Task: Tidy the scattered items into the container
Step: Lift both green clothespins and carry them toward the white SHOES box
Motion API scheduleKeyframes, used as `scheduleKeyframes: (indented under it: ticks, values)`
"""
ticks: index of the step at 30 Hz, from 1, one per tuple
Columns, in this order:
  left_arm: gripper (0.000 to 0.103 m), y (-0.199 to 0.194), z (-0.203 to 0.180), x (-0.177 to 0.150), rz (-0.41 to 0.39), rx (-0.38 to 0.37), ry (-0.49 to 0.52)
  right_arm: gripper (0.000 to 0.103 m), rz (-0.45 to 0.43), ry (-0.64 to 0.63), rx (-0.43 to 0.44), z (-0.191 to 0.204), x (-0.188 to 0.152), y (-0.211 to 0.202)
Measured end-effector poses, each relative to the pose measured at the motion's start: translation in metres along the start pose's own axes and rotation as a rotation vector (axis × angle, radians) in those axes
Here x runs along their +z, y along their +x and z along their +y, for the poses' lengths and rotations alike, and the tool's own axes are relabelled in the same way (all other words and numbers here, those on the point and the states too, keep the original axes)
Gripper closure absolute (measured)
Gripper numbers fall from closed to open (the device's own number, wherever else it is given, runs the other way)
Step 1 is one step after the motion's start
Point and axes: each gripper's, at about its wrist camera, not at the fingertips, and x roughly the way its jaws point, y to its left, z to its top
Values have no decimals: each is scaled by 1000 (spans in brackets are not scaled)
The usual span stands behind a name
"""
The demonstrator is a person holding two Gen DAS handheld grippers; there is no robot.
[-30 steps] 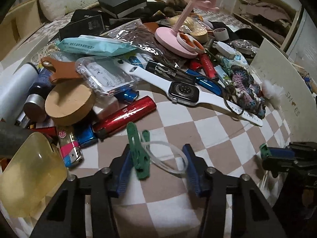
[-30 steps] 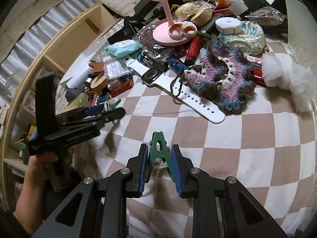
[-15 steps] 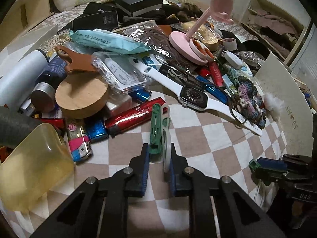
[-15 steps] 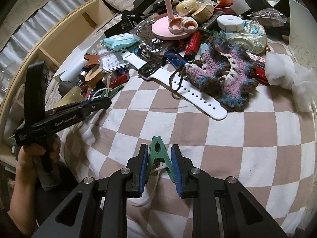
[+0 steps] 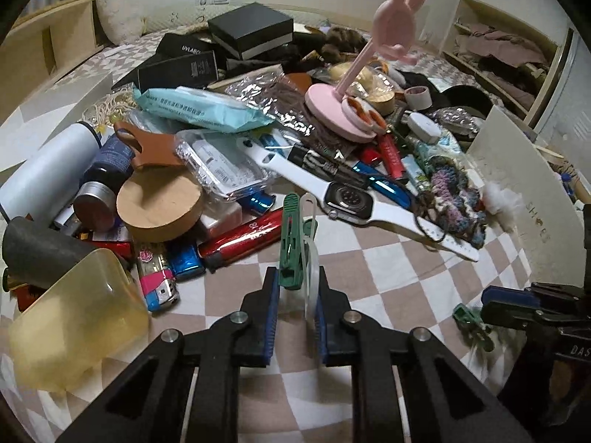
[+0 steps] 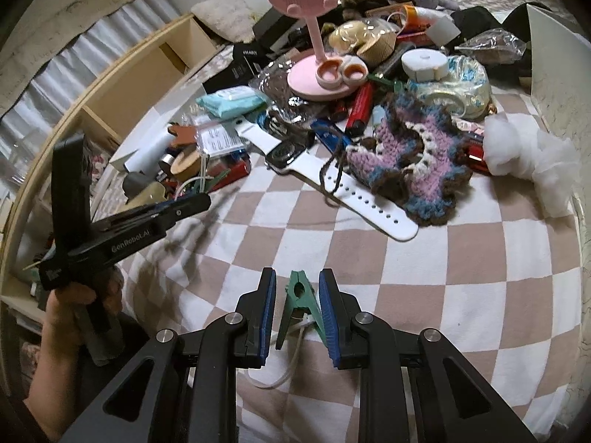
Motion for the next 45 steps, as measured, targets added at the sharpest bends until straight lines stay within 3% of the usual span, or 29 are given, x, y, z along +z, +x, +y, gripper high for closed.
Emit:
scheduleKeyframes:
  ticks: [9, 13, 15, 17, 18, 23, 24, 26, 28, 34, 45]
  values:
    - [86, -15, -17, -7, -33, -55, -1, 78, -25, 30, 37, -1, 1, -7]
    - [86, -17, -25, -11, -35, -64, 15, 78, -36, -26, -79, 11, -5, -6]
    - [86, -18, -28, -12, -38, -71, 19, 76, -41, -48, -95, 17, -8, -5]
    - [86, -19, -28, -12, -43, -77, 22, 38, -39, -59, -109, 20, -12, -2]
    - [86, -20, -29, -12, -45, -79, 22, 34, -36, -68, -125, 22, -15, 0]
    - [86, -24, -27, -12, -55, -93, 19, 37, 8, -81, -163, 24, -19, 12]
    - [86, -24, -27, -12, -58, -96, 17, 42, 13, -75, -173, 23, -20, 14]
    - [86, -26, -27, -12, -64, -101, 15, 63, 11, -84, -199, 24, -22, 15]
    - [86, -28, -27, -12, -71, -107, 14, 69, 5, -80, -188, 23, -22, 15]
    - [86, -32, -27, -12, -83, -107, 6, 72, 7, -24, -82, 19, -24, 12]
    - [86, -37, -32, -20, -83, -106, -6, 72, -16, 7, -32, 31, -33, 0]
